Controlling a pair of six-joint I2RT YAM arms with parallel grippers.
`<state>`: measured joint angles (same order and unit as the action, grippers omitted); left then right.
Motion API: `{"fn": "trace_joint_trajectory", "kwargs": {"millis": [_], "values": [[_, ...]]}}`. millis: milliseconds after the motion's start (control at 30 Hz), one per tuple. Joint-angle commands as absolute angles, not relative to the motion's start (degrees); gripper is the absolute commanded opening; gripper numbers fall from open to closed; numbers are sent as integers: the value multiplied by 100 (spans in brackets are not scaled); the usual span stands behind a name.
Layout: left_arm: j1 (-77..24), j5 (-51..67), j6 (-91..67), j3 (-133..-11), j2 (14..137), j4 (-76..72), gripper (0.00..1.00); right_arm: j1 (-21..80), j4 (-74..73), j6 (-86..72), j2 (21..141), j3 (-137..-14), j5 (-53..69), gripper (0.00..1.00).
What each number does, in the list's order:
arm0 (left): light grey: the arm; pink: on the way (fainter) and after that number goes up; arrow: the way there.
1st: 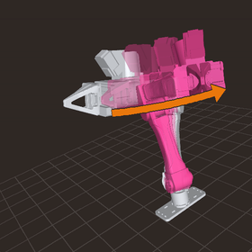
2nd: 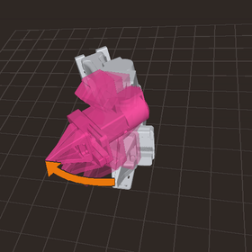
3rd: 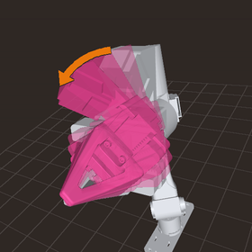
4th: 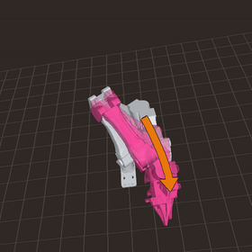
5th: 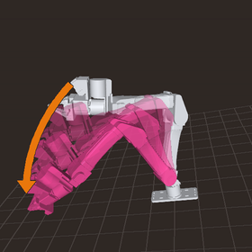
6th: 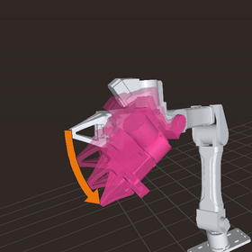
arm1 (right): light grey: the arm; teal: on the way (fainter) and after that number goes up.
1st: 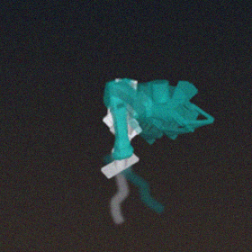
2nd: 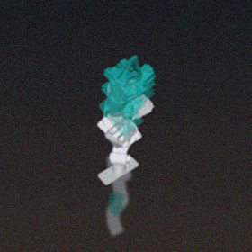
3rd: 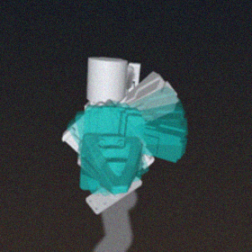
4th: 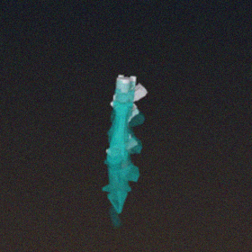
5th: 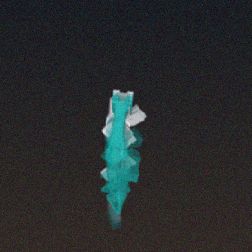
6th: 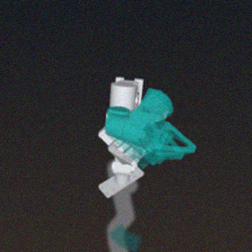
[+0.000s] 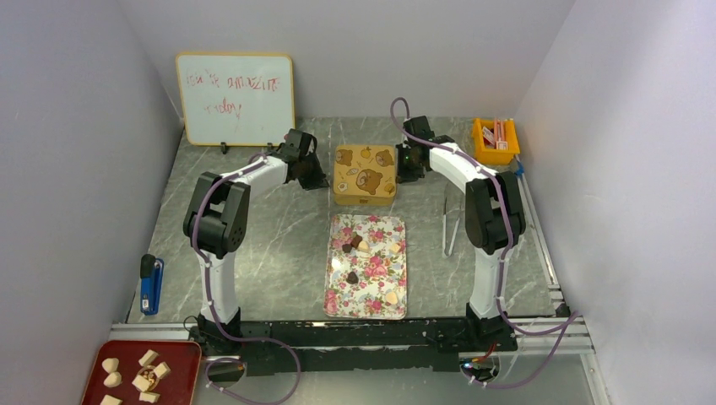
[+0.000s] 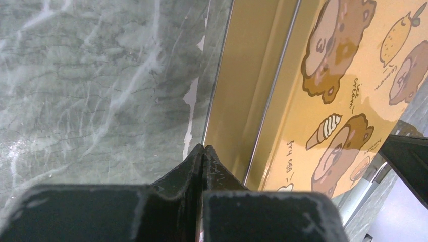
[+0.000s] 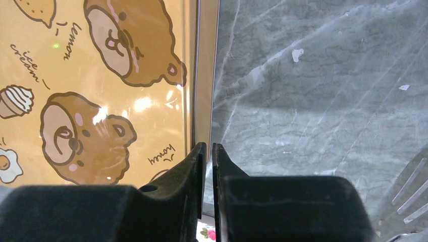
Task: Pack the chocolate
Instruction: Pick up the box lid from the packing box.
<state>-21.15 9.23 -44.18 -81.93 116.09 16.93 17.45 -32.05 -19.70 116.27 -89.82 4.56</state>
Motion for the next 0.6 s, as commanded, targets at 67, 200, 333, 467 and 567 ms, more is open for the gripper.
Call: {"fn": "trace_joint_trajectory", "kwargs": {"millis": [67, 200, 333, 467, 567], "values": [[-2162, 1126, -4346, -8354, 11754, 1477, 5, 1767, -2964, -2079, 11303, -8924, 571, 14], [-2188, 1175, -4350, -8350, 11789, 1452, 5, 1767, -2943, -2089, 11328, -8932, 647, 13], [-2213, 1230, -4353, -8351, 11838, 1429, 5, 1767, -2897, -2106, 11312, -8912, 668, 13], [-2241, 1264, -4358, -8374, 11873, 1433, 5, 1769, -2893, -2096, 11300, -8944, 684, 13], [-2265, 1274, -4361, -8406, 11898, 1441, 5, 1774, -2913, -2092, 11320, -8990, 709, 13]]}}
